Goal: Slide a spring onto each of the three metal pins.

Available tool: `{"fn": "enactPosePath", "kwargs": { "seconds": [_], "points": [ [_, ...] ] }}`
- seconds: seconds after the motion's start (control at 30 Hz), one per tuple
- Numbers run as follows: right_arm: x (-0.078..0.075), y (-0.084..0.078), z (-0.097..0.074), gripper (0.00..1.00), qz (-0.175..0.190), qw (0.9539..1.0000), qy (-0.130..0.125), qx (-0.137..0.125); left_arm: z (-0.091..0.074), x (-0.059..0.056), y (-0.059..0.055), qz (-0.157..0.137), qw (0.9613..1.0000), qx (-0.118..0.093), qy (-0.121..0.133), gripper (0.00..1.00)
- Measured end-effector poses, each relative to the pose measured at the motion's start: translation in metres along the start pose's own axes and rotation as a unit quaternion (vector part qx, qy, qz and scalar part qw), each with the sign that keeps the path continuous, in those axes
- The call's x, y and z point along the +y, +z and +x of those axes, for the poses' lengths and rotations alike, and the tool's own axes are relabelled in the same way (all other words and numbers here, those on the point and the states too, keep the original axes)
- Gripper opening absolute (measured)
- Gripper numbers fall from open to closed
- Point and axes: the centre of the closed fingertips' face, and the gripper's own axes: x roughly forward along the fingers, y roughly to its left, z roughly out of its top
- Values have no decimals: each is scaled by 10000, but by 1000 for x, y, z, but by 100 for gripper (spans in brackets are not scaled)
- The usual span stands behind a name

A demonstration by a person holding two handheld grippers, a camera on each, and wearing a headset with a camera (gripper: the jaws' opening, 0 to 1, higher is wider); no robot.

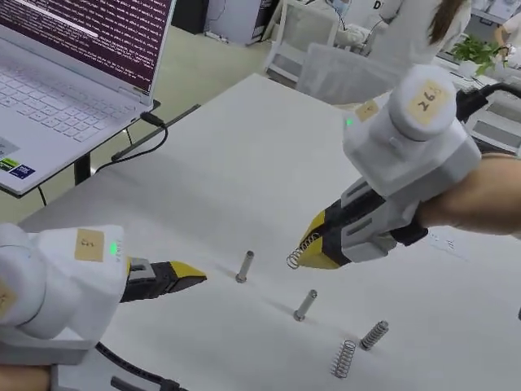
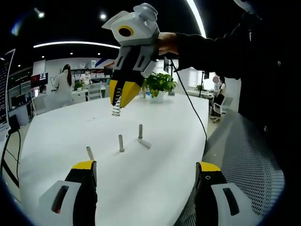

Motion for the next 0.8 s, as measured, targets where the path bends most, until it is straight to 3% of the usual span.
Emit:
{"fn": "enactPosePath", "kwargs": {
  "seconds": [0.37,0.8],
  "points": [
    [-32,6,26,8,2,9999,-104,122,-3,4,-9,-33,9999,84,78,83],
    [-55,-1,63,8,64,9994,-11,351,-2,11,-14,-80,9998,121,97,83]
  ]
}}
